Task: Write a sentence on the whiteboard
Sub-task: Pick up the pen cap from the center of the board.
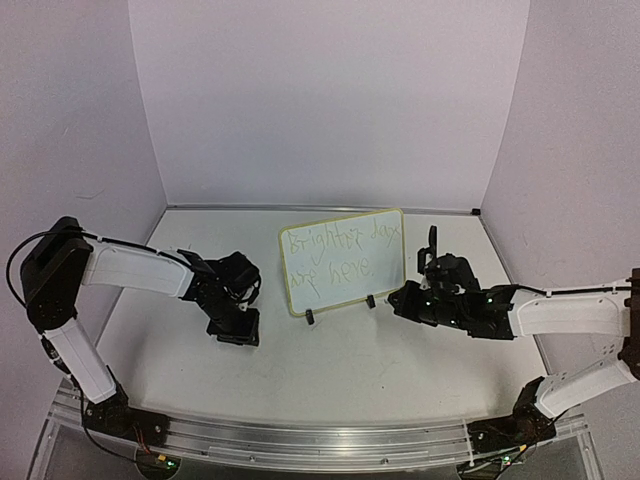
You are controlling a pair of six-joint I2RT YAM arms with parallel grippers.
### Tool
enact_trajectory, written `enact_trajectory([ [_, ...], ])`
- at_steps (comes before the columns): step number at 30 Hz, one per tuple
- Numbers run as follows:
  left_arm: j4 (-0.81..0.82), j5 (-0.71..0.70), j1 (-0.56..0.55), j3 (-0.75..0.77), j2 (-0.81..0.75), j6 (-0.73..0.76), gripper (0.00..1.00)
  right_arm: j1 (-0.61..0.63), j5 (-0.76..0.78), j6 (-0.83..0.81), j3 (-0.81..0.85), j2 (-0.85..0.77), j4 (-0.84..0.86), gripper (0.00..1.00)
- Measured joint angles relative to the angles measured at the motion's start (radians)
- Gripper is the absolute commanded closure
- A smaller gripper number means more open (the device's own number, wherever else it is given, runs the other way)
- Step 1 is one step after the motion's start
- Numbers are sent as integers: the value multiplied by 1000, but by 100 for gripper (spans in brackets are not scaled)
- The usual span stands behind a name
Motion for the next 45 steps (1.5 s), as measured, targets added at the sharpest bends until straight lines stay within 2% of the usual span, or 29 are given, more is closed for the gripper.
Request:
enact_trajectory([
  [11,0,0,0,44,40,7,69,0,0,18,0,0,0,100],
  [29,-30,-21,-12,63,83,28,83,0,1,36,0,3,0,100],
  [37,-35,-35,-12,67,86,30,96,2,3,37,-8,-2,0,100],
  [45,-50,-121,-14,48,41,30,100,2,-21,0,-15,-107,-12,100],
])
